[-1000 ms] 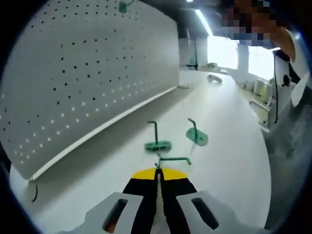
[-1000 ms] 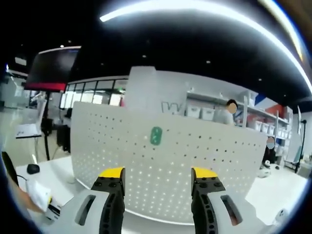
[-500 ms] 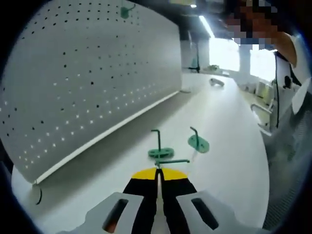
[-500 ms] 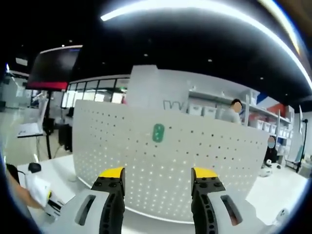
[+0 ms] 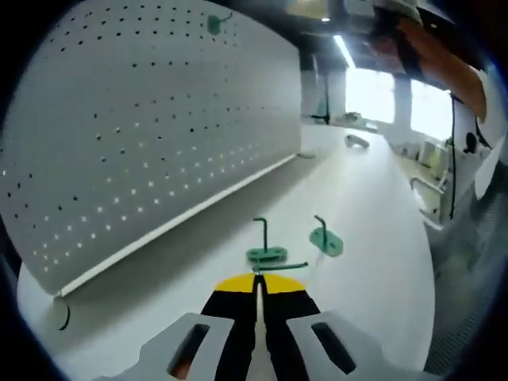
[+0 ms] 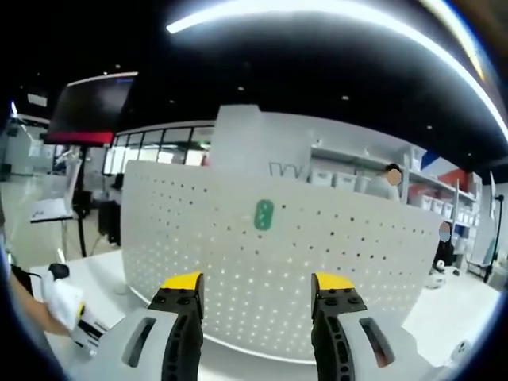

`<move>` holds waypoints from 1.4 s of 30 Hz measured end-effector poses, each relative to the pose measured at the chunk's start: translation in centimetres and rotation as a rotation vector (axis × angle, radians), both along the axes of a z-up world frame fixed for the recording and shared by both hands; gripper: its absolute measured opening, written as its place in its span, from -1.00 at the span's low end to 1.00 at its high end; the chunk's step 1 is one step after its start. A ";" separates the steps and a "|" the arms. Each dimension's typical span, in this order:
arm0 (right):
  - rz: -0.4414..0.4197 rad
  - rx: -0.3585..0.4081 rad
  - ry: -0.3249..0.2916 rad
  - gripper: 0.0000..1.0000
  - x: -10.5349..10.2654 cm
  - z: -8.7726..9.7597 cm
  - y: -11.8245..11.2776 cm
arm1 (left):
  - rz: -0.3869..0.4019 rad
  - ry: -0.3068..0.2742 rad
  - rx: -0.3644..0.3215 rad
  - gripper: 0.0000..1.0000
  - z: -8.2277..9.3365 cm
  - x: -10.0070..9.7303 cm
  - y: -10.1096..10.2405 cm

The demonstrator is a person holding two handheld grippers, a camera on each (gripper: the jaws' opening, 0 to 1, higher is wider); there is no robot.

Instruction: Insert the hook assembly into the mounting plate slot until the hook locks in place.

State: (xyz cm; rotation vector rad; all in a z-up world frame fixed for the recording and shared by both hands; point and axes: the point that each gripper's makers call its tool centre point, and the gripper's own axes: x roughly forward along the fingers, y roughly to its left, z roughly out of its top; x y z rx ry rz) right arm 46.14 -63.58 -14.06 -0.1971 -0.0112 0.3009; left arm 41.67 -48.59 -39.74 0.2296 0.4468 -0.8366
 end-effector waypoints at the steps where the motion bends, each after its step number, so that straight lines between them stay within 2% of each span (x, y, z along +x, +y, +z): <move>1: 0.002 -0.002 0.002 0.09 -0.1 -0.1 0.1 | 0.000 -0.001 -0.001 -0.97 0.1 0.0 0.0; 5: 0.016 -0.003 0.009 0.09 -0.3 -0.5 0.6 | 0.003 -0.009 0.000 -0.97 0.8 0.0 0.4; 14: 0.098 -0.012 0.027 0.06 -1.3 -1.7 3.3 | 0.047 -0.044 0.000 -0.97 3.9 0.6 2.6; 15: 0.116 -0.013 0.032 0.02 -1.5 -1.9 3.8 | 0.050 -0.048 0.002 -0.97 4.2 0.6 2.8; 16: 0.173 -0.023 0.033 0.02 -2.2 -2.5 5.5 | 0.075 -0.051 0.013 -0.98 5.4 0.8 3.9; 25: 0.317 -0.042 0.042 -0.03 -4.0 -4.7 9.5 | 0.134 -0.046 0.017 -0.98 8.3 0.3 6.5; 30: 0.398 -0.059 0.045 -0.08 -5.1 -6.2 11.2 | 0.143 -0.035 0.025 -0.98 9.3 -0.4 6.9; 42: 0.569 -0.173 0.065 -0.22 -7.8 -9.6 14.6 | 0.160 -0.018 0.017 -0.98 11.6 -1.3 6.2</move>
